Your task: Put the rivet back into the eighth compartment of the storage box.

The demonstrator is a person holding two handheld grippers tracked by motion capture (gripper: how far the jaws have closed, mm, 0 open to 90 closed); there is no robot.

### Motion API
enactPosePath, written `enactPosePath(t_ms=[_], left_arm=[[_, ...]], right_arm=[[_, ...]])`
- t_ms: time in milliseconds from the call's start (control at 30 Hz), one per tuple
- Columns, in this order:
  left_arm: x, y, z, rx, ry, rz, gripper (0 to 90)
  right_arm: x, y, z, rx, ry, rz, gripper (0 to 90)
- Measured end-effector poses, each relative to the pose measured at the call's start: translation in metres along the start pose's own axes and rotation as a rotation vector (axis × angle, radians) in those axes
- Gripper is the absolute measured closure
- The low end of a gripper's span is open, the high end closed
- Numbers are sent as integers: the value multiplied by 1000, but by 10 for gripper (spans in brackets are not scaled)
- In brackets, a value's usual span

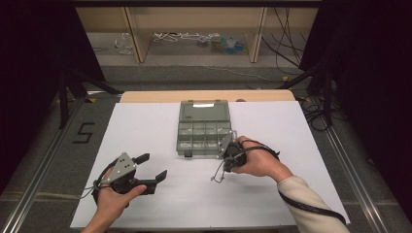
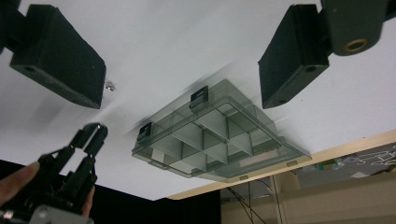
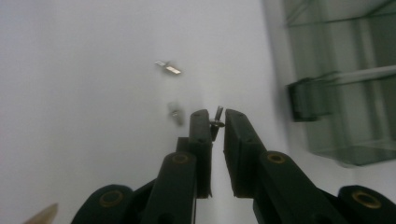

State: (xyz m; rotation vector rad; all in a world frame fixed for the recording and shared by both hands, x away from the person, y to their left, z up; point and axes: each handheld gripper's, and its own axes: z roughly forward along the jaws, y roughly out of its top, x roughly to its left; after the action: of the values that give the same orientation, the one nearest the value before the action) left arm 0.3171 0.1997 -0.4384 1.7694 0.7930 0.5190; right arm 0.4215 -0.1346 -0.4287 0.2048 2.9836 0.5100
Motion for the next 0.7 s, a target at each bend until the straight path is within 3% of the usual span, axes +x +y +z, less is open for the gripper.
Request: enactPosePath(t_ms=[167,367,600,700], left_arm=[[0,0,0,0,-1,-1,144],[0,0,0,1,-1,-3,144],[0,0,1,-6,-7,-3,145],[0,0,1,-6,-7,-2,145]], right_arm=[[-12,-2,-10,-57,-70,52,821],[-25,-1,-15,-107,-162,74,821],[-35,-1,-18,-138,-232,108,821],[-38,0,-17,-141,-237,112,821]])
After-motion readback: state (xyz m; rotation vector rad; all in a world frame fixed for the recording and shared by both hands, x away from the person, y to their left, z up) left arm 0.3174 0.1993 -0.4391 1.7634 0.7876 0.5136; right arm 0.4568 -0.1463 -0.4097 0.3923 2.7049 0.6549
